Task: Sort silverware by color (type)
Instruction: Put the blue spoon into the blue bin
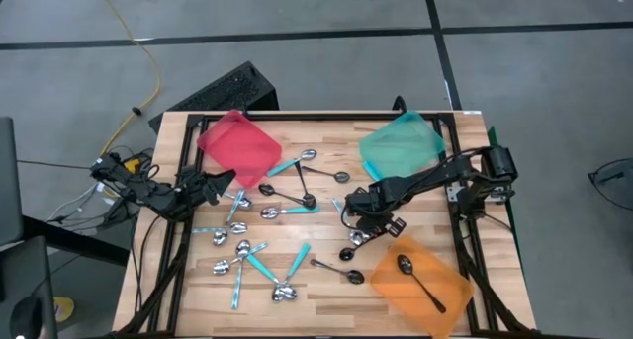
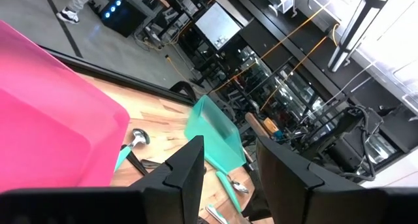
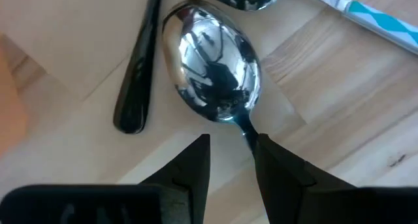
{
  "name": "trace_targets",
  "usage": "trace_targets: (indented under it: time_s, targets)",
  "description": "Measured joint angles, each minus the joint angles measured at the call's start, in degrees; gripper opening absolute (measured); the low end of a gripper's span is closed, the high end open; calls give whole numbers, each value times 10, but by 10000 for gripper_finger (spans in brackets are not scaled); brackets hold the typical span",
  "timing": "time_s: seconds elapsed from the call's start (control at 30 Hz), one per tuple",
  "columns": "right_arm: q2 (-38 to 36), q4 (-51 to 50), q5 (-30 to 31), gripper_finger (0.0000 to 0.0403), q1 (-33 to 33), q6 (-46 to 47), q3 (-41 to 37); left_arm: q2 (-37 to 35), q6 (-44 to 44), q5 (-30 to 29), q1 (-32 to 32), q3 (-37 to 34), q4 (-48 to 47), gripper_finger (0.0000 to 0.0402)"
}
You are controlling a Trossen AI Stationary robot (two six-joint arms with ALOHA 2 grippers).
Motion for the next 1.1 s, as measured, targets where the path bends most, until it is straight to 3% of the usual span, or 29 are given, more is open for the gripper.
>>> trace_targets:
  time_s: [0.37, 0.6, 1.1]
  targets:
    - [2, 39, 10, 129, -1, -10, -2, 0, -5, 0, 0, 0, 0, 123]
    - [-14, 31, 52, 129, 8, -11, -4, 0, -5, -3, 0, 0, 0, 123]
    - [-15, 40, 28, 129, -6, -110, -3, 0, -4, -8, 0, 0, -2, 123]
